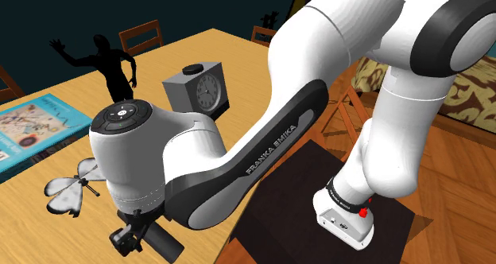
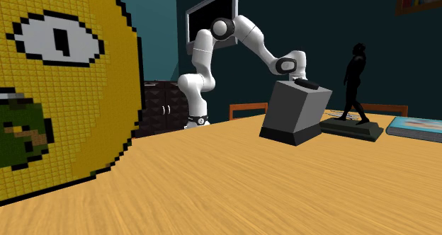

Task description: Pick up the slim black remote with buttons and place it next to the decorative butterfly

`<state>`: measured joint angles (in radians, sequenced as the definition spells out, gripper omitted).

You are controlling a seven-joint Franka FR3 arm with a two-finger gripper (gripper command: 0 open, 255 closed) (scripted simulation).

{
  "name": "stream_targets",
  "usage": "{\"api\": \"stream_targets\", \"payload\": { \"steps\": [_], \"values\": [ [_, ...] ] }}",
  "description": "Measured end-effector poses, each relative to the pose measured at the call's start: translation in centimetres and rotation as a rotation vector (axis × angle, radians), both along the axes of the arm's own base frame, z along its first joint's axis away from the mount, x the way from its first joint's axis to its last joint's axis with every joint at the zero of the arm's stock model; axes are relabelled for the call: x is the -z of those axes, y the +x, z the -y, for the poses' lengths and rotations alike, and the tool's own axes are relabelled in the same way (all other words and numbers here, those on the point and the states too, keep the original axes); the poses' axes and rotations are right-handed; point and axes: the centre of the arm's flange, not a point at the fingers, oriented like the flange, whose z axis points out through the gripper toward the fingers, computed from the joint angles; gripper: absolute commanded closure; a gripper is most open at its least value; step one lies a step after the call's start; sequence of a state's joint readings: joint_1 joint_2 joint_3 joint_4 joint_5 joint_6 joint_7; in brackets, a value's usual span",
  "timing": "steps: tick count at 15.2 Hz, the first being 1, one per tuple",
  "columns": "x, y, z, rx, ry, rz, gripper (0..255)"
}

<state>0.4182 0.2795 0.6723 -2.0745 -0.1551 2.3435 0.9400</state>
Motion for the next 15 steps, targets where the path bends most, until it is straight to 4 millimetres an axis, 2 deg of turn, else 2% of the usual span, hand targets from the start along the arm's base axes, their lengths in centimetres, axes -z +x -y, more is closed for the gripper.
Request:
{"api": "stream_targets", "payload": {
  "steps": [4, 9, 15],
  "values": [
    [0.0, 0.0, 0.0, 0.000, 0.000, 0.000, 0],
    [-4.4, 0.0, 0.2, 0.000, 0.001, 0.001, 0],
    [-5.0, 0.1, 0.4, 0.000, 0.000, 0.000, 0]
  ]
}}
